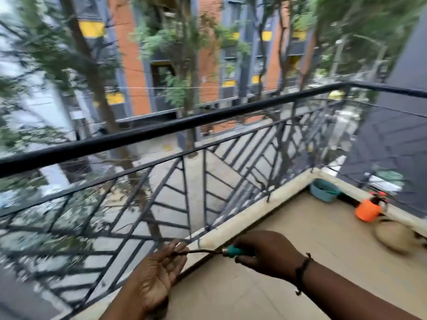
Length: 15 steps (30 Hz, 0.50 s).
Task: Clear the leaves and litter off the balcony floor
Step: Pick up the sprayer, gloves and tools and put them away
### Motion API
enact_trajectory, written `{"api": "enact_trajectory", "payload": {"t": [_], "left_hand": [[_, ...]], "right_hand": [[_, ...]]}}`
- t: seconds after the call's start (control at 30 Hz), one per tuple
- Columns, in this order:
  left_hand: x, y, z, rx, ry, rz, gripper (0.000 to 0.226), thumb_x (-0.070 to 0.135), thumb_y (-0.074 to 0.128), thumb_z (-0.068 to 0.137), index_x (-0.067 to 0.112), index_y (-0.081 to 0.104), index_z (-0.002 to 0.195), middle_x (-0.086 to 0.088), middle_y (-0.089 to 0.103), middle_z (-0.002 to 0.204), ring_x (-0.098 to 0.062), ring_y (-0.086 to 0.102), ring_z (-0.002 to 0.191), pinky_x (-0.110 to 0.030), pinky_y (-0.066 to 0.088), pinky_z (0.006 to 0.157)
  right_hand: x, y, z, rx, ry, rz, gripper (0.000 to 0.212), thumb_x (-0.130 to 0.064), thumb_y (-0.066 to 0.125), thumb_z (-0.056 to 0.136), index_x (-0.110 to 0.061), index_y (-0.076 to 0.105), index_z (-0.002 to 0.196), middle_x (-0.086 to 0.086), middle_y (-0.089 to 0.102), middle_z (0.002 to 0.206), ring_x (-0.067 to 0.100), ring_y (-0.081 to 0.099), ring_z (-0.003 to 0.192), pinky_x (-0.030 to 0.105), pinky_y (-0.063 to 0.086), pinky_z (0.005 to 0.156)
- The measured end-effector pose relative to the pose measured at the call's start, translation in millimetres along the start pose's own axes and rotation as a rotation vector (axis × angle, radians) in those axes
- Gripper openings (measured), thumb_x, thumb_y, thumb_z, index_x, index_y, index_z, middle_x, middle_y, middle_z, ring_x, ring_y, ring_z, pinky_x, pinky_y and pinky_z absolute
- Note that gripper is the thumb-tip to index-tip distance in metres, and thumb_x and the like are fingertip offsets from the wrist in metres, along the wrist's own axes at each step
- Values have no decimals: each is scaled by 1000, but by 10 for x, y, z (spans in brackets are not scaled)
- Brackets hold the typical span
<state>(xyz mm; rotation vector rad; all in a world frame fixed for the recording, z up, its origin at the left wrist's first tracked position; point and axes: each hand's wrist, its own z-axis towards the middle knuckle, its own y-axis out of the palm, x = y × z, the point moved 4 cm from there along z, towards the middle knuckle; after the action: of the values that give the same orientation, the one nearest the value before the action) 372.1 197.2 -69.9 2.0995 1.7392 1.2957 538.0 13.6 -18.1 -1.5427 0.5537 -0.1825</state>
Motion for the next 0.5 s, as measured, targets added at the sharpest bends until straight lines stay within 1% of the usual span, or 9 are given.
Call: {"api": "enact_trajectory", "payload": {"t": [0.07,0.13,0.23,0.27,0.3,0.37,0.4,0.43,0.5], "left_hand": [[-93,397,115,-56,-14,75,15,-5,48,93,-4,63,97,-17,74,74,-24,72,58,-33,59,53],[-149,739,214,-111,-12,127,15,-6,50,89,-3,61,99,-15,74,73,-22,73,59,-31,60,53],[-329,1340,422,-185,-45,199,17,-5,44,97,-2,61,97,-14,74,72,-21,73,59,-28,59,50],[-341,1434,460,-194,-47,189,18,-4,43,98,-2,60,97,-13,73,72,-21,72,58,-28,59,49],[-360,1536,502,-202,-50,181,18,-4,42,98,-3,60,97,-13,73,71,-22,72,58,-28,58,48],[-521,1870,658,-220,-88,195,17,-4,43,98,-4,60,100,-14,74,73,-23,73,60,-30,59,49],[-630,2047,750,-233,-104,192,15,-4,45,97,-5,60,102,-15,74,75,-24,73,61,-30,59,50],[-712,2193,797,-243,-113,184,14,-4,49,93,-5,60,102,-16,74,75,-24,73,62,-30,59,50],[-912,2511,883,-260,-127,210,21,-2,58,77,-6,61,97,-16,73,73,-23,73,60,-30,59,49]], "right_hand": [[304,-175,-187,62,100,-4,39,-53,58,89,-35,60,124,-8,64,118,15,57,110,31,45,82],[548,-320,-347,108,180,-2,39,-55,58,88,-36,61,122,-10,64,116,12,57,108,29,42,79],[1024,-494,-689,166,333,99,39,-58,63,85,-38,62,119,-14,64,112,6,55,104,24,38,74],[1109,-532,-752,172,362,163,38,-57,67,83,-39,63,116,-16,64,109,3,55,102,22,39,74],[1191,-580,-813,191,400,270,34,-53,72,80,-41,66,111,-20,65,104,1,56,98,20,42,75],[1505,-656,-1039,321,500,582,25,-37,83,74,-40,69,94,-24,69,92,-4,61,85,15,46,73],[1695,-689,-1153,393,552,755,25,-26,86,72,-35,72,90,-19,71,86,-1,62,74,15,47,69],[1851,-700,-1242,459,605,932,25,-15,85,72,-27,73,91,-8,72,81,3,62,65,19,49,64],[2180,-708,-1413,575,681,1284,26,3,78,74,-10,72,97,9,69,78,15,61,62,26,53,59]]}}
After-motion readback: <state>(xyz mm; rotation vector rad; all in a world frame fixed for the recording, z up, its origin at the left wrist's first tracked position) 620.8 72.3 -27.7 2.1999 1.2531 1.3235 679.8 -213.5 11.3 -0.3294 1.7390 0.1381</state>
